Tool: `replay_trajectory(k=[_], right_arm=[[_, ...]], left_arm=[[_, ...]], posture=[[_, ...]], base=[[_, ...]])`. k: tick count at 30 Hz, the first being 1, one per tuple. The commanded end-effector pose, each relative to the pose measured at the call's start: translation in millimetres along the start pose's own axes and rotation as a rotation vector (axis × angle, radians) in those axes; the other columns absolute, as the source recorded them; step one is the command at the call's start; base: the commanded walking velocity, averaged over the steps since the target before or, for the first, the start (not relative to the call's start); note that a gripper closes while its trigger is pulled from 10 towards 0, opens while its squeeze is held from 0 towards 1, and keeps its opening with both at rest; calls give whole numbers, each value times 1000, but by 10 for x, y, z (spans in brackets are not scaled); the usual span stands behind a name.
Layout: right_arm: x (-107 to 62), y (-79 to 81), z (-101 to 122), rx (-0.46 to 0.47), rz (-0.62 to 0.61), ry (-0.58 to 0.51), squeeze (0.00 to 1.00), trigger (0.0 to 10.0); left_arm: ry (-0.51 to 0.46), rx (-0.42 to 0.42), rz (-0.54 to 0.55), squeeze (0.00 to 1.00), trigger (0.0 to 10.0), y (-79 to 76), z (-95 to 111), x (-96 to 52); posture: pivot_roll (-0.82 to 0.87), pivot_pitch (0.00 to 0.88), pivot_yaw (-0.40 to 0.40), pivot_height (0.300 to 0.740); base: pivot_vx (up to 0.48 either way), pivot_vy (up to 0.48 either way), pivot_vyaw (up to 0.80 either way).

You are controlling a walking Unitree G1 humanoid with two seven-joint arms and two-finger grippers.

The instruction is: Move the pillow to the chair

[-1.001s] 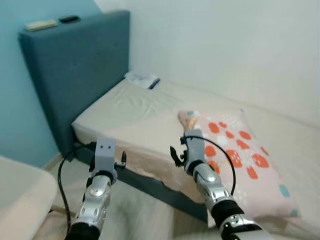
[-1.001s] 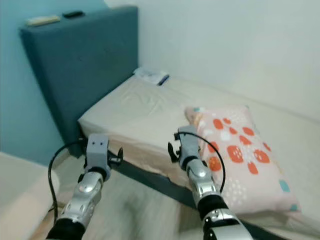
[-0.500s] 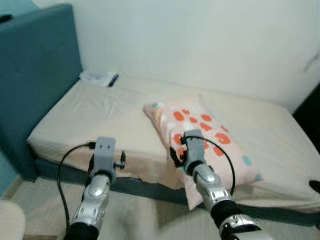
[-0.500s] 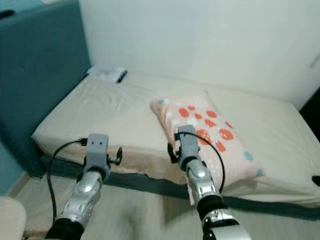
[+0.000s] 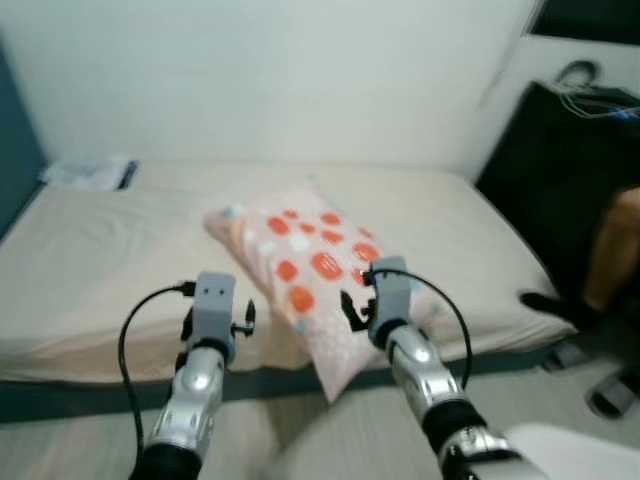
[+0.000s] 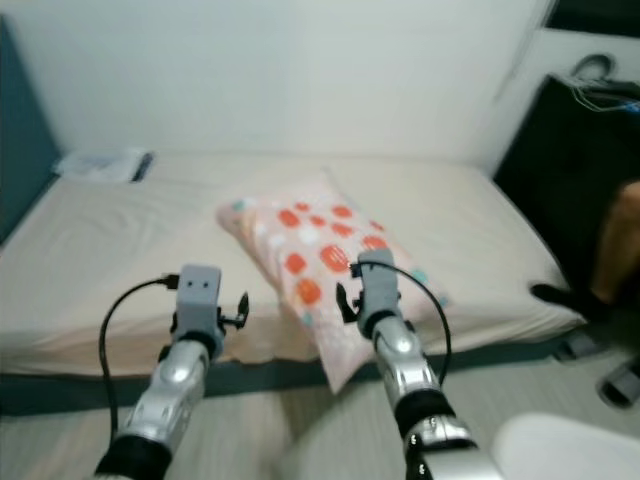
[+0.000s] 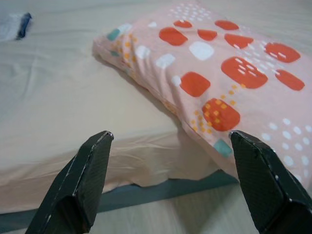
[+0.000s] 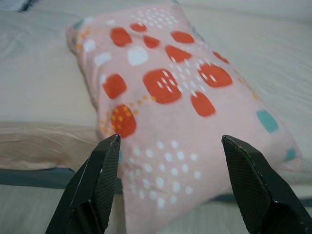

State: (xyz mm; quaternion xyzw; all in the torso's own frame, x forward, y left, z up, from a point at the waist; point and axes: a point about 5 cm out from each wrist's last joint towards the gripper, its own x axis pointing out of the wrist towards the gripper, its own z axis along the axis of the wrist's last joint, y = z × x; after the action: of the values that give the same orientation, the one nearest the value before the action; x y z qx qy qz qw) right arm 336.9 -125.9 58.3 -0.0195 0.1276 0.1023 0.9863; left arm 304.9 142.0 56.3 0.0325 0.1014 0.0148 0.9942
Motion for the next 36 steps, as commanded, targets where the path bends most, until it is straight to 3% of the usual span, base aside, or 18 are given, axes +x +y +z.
replay_trajectory(k=[1,19,36], right_arm=[[-1,-15,27,3,-2,-18,0,10000],[1,-32,25,21,10,-18,0,10000],[-6,-29,10,21,20,-17,0,10000]], left_arm=[[8,-6,-7,0,10000,-15,-27,-14],[-38,-20,-16,0,10000,-39,25,-10],[-79,-44,-51,0,10000,-64,59,-33]], posture=[[-5,0,-92,740],[-4,0,-96,740],[-6,0,-96,740]], base=[[0,0,0],[0,0,0],[354,0,0]])
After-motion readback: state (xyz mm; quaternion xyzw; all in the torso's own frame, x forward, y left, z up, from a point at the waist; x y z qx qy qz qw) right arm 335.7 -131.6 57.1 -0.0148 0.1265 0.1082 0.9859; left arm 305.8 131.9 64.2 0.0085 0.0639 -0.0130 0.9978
